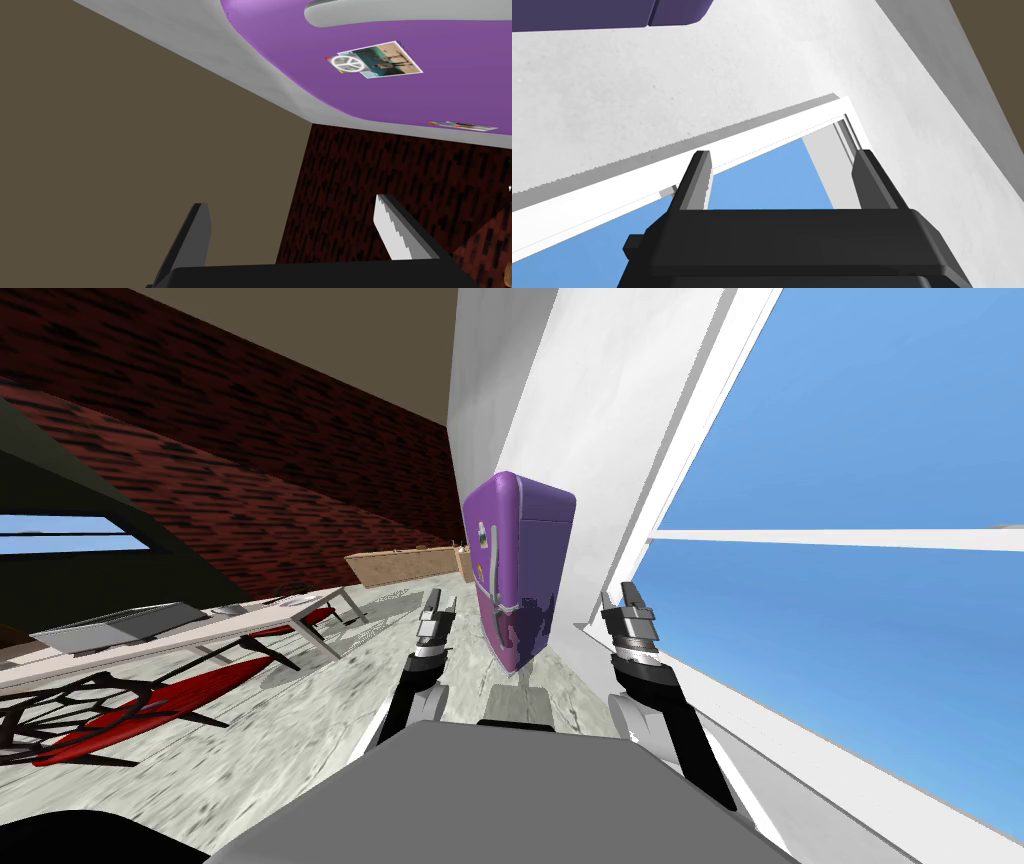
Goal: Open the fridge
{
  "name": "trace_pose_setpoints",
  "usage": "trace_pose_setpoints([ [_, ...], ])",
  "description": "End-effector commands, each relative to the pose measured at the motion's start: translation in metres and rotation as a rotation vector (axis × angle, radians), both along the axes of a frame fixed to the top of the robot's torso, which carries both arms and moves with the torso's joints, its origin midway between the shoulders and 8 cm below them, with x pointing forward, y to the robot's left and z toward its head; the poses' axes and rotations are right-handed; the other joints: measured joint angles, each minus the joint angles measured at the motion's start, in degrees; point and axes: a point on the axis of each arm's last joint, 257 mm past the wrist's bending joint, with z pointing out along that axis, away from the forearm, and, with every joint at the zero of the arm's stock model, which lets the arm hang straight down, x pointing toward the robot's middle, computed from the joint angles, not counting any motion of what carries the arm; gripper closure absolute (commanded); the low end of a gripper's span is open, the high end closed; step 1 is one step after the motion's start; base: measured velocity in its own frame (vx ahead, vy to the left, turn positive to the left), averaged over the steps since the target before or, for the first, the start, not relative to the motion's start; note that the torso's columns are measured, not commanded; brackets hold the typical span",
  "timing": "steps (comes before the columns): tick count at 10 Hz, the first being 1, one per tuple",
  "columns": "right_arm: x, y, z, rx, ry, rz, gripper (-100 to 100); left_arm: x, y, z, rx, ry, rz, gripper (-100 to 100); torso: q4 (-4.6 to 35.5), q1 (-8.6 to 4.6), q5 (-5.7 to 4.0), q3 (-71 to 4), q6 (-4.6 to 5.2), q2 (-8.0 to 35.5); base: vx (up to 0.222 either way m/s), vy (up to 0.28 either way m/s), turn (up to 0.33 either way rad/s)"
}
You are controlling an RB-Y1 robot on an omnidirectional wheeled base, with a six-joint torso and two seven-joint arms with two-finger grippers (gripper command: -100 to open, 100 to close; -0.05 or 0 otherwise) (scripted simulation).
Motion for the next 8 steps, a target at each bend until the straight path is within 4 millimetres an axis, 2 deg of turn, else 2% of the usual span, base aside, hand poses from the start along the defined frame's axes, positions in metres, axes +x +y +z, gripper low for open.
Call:
trace_pose_setpoints([
  [1, 0.0, 0.0, 0.0, 0.0, 0.0, 0.0, 0, 0.0, 0.0, 0.0, 0.0, 0.0, 0.0, 0, 2.35, 0.0, 0.0, -4.67, 0.0, 2.32, 0.0, 0.0, 0.0],
  [8, -0.0001, 0.0, 0.0002, 0.0, 0.0, 0.0, 0, -0.0001, 0.0, 0.0002, 0.0, 0.0, 0.0, 0, 31.14, 0.0, 0.0, -62.27, 0.0, 31.16, 0.0, 0.0, 0.0],
])
